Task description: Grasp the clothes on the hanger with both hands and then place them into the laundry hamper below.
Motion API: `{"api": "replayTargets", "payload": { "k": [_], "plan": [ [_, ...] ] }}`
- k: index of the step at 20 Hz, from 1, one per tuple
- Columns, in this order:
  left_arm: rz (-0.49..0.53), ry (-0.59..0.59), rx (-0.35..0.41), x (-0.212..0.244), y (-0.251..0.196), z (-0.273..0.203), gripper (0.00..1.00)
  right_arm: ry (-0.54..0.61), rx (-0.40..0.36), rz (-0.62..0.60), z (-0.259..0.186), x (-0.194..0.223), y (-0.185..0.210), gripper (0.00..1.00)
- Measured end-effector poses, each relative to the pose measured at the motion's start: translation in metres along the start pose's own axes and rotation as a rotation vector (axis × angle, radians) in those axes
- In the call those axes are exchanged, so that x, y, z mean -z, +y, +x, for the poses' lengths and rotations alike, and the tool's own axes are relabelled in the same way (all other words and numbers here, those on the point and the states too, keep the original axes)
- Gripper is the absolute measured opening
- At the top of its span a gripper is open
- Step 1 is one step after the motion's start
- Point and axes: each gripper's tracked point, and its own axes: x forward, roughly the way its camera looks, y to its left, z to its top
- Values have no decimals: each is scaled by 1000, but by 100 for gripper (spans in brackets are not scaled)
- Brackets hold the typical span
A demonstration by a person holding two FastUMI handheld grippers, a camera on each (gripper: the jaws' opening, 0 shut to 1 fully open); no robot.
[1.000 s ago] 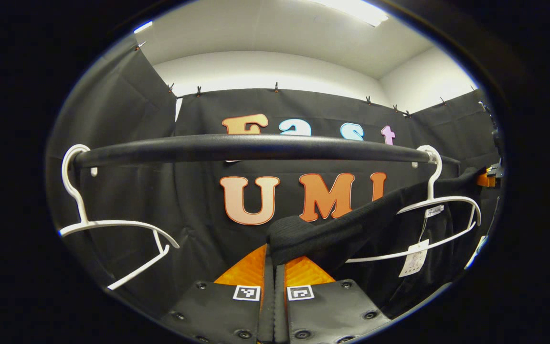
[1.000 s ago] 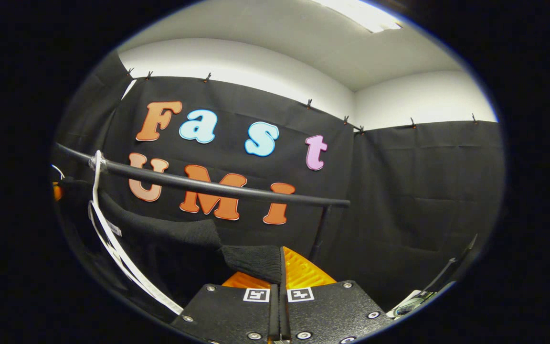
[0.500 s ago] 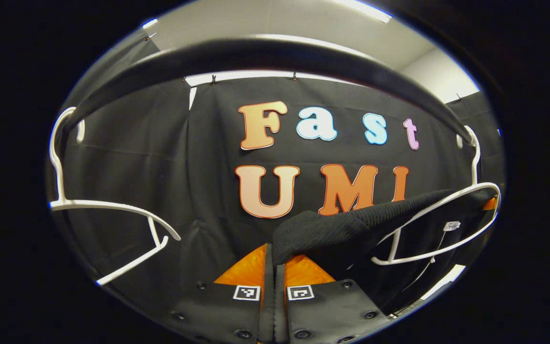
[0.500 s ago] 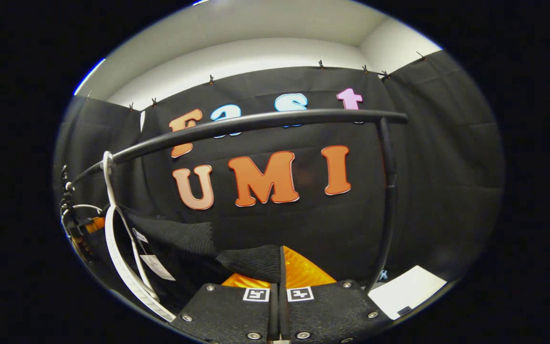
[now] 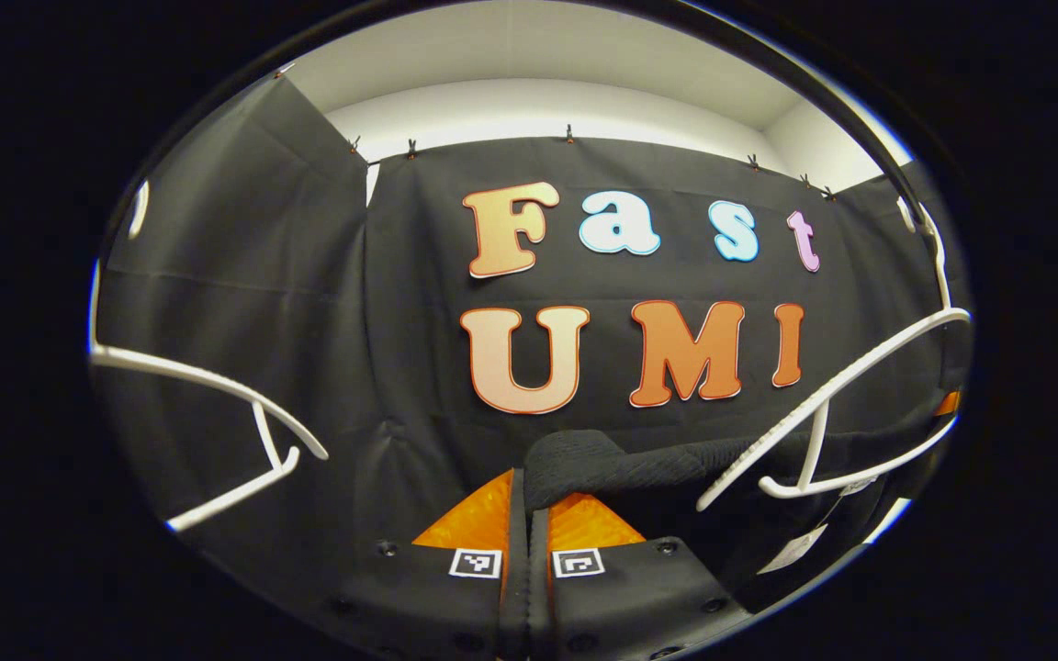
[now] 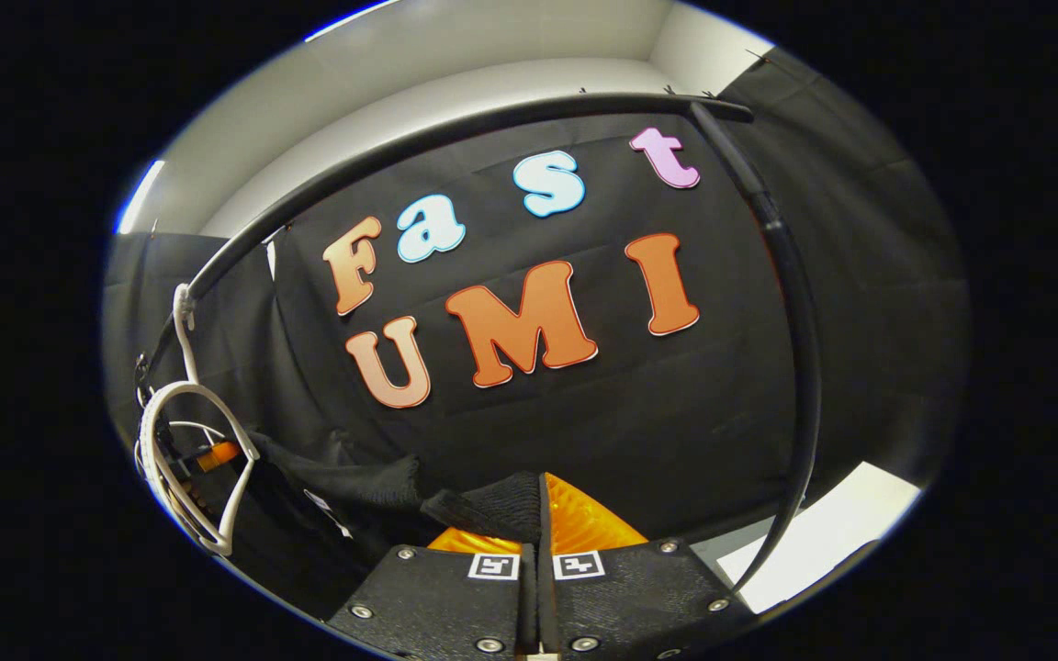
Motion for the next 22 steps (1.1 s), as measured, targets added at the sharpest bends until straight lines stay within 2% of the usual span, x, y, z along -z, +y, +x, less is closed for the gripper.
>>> {"api": "replayTargets", "payload": {
  "k": [3,12,16,22],
  "plan": [
    [-42,39,8,28,-3,-1,7,16,6,6,3,18,-1,0],
    [-83,178,23,122,-15,-61,7,106,74,2,-24,109,-13,0],
    [-101,270,53,170,-44,-73,7,174,80,34,-25,164,-2,0],
    [-96,359,143,220,-106,-81,7,267,53,62,-8,234,37,0]
  ]
}}
